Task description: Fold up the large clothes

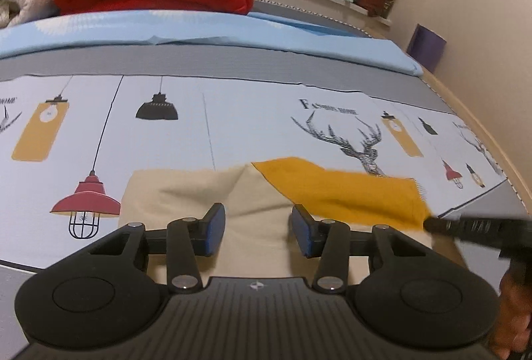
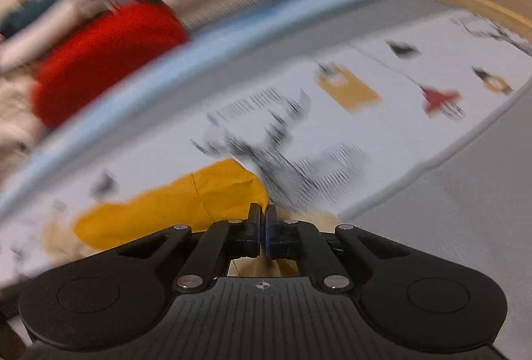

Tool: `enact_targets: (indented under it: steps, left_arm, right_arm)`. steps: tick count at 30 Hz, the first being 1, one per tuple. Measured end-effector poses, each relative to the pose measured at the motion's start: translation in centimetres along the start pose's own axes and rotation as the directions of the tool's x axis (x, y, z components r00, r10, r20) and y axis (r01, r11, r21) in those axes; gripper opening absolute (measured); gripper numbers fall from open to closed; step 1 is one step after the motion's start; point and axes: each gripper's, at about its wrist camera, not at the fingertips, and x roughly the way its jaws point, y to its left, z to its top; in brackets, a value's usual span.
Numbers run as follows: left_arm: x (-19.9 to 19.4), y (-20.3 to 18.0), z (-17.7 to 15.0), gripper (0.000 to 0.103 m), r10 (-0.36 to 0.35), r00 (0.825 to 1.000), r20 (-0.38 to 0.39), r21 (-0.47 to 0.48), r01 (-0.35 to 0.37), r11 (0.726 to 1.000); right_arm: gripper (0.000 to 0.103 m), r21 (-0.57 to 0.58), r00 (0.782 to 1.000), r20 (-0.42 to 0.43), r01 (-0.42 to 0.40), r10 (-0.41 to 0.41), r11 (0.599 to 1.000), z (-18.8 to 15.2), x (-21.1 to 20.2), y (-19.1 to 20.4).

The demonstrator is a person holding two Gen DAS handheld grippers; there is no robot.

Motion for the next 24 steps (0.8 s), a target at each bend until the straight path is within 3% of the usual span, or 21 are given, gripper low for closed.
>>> enact_targets:
  steps: [5,9,12,15,17,19,20,22,23,24]
  left_arm:
    - [-2.6,0.3,1.2,0.051,0.053,0.998,0.016,0.016,-0.054,0.998]
    - [-6.6,1.5,1.7,0.051,-0.093,0.995,-0.023,0.016,0.093,0.996]
    - [-9.2,1.3,0.9,0.052,-0.197,0.977,-0.083,0.122,0.206,0.971]
    - [-10.2,0.7,-1.1,0.053,-0.278,0.940,-0.196,0.189,0.314,0.930]
    - [-10.0,0.0,-3.3,0.055,-0.276,0.914,-0.297,0.248,0.353,0.902]
    - [-9.8,-1.1,-6.5,0.062,-0.180,0.913,-0.366,0.368,0.320,0.873]
    - [-10.4,-1.7,-8.0,0.064,-0.136,0.922,-0.363,0.449,0.301,0.841]
    - [-12.3,-2.0,-9.5,0.067,-0.114,0.928,-0.356,0.551,0.307,0.776]
    - [-13.2,-1.7,-9.6,0.067,-0.113,0.922,-0.370,0.552,0.316,0.772]
    - [-13.9,-1.1,-9.4,0.068,-0.108,0.912,-0.396,0.530,0.323,0.784]
  right_arm:
    - [0.001,-0.059,0.995,-0.054,0.080,-0.084,0.995,-1.3,2.0,0.0]
    - [0.005,-0.058,0.977,-0.005,0.214,-0.214,0.975,-0.8,0.7,-0.7]
    - [0.006,0.018,0.988,0.084,0.131,-0.132,0.991,0.0,-2.6,-1.9]
    - [0.006,-0.057,0.988,0.142,-0.048,0.055,0.997,-0.2,-6.7,-1.5]
    - [0.016,-0.135,0.978,0.082,-0.179,0.191,0.975,-1.4,-8.5,-1.1]
    - [0.021,-0.208,0.963,-0.105,-0.264,0.247,0.942,-3.4,-8.5,-0.7]
    - [0.021,-0.242,0.955,-0.218,-0.252,0.200,0.937,-4.7,-7.7,-0.6]
    - [0.024,-0.343,0.937,-0.348,-0.125,-0.003,0.931,-7.8,-6.6,-1.3]
    - [0.030,-0.361,0.932,-0.359,-0.090,-0.049,0.928,-8.6,-6.8,-2.0]
    - [0.032,-0.351,0.928,-0.367,-0.069,-0.069,0.934,-8.9,-7.3,-2.8]
